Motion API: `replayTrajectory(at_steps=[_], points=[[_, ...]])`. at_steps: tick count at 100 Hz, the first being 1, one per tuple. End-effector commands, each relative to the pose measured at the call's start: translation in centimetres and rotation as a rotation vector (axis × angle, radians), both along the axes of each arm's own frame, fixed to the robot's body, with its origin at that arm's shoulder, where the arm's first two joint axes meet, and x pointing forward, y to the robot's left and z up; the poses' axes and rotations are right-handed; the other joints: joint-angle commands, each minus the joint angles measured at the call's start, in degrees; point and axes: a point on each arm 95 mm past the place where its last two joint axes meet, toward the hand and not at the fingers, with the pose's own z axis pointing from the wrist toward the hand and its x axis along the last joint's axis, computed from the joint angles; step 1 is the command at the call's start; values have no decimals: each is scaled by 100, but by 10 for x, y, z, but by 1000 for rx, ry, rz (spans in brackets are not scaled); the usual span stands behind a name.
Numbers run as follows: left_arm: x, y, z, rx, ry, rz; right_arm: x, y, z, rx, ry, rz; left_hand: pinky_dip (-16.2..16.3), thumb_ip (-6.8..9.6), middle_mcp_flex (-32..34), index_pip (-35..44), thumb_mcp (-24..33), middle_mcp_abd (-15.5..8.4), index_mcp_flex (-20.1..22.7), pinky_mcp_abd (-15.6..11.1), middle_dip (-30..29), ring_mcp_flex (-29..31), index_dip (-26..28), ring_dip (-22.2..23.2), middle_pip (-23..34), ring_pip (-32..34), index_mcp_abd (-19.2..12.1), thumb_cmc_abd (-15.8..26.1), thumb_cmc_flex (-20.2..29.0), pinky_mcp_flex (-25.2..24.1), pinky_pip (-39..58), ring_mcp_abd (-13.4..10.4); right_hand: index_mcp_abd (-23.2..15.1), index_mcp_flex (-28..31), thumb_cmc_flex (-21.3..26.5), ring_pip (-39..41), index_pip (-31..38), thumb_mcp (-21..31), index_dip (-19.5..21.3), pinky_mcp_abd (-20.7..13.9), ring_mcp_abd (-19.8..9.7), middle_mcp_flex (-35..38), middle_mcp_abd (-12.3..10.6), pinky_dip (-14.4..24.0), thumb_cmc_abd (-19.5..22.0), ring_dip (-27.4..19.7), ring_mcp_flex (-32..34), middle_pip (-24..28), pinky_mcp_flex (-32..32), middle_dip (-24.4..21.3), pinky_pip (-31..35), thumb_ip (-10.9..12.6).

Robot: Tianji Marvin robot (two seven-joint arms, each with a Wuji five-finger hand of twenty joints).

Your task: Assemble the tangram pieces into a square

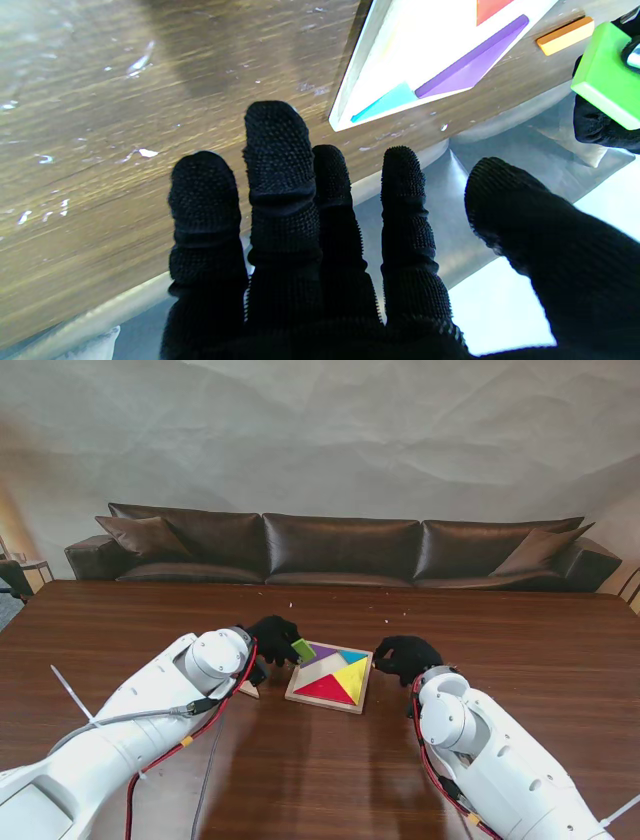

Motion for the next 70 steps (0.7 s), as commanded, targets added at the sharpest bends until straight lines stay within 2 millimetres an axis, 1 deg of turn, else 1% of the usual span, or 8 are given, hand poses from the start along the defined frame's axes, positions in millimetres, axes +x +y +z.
replayTrajectory(at_steps=[1,26,35,51,64,70], points=[[1,-16,1,-24,11,-13,0,1,-3,2,18,1,129,205,260,156,129,-20,280,-109,3,223,145,170,61,304,-93,364,283,51,379,27,32,77,-158,114,90,-14,-57,53,20,-141,135,-14,94,-35,-67,123,-641,-52,163,169],[5,-28,-11,-45,48,30,2,-4,-5,6,33,-18,167,201,268,148,127,13,293,-127,-20,294,142,316,50,530,-87,340,294,83,497,-70,37,88,-150,112,95,-9,-59,54,32,-138,139,-15,102,-37,-79,126,-644,-54,166,170],[6,-32,-16,-46,66,36,2,-5,-6,6,37,-21,225,199,274,140,113,12,296,-133,-38,323,129,478,45,793,-76,350,297,90,660,-162,39,87,-151,117,92,-11,-62,60,47,-141,147,-15,105,-37,-68,126,-645,-55,170,170],[7,-39,-21,-39,86,45,2,-6,-8,4,45,-23,354,181,291,102,133,26,297,-128,-97,404,85,735,21,1337,-41,327,251,136,1036,-238,47,93,-154,116,94,-13,-63,60,50,-138,145,-17,112,-38,-77,127,-648,-56,171,171],[8,-43,-24,-17,90,47,2,-7,-9,5,50,-26,399,161,289,35,147,54,272,-146,-128,425,16,829,9,1652,3,338,197,157,1226,-321,47,94,-154,118,94,-12,-64,62,59,-147,148,-17,113,-38,-78,127,-650,-57,173,172],[8,-46,-26,-11,89,57,2,-7,-9,5,51,-26,426,157,288,15,160,75,262,-111,-140,456,-20,860,6,1809,54,327,187,178,1337,-331,47,100,-152,116,95,-11,-64,65,41,-145,137,-17,116,-41,-81,128,-650,-58,174,173]])
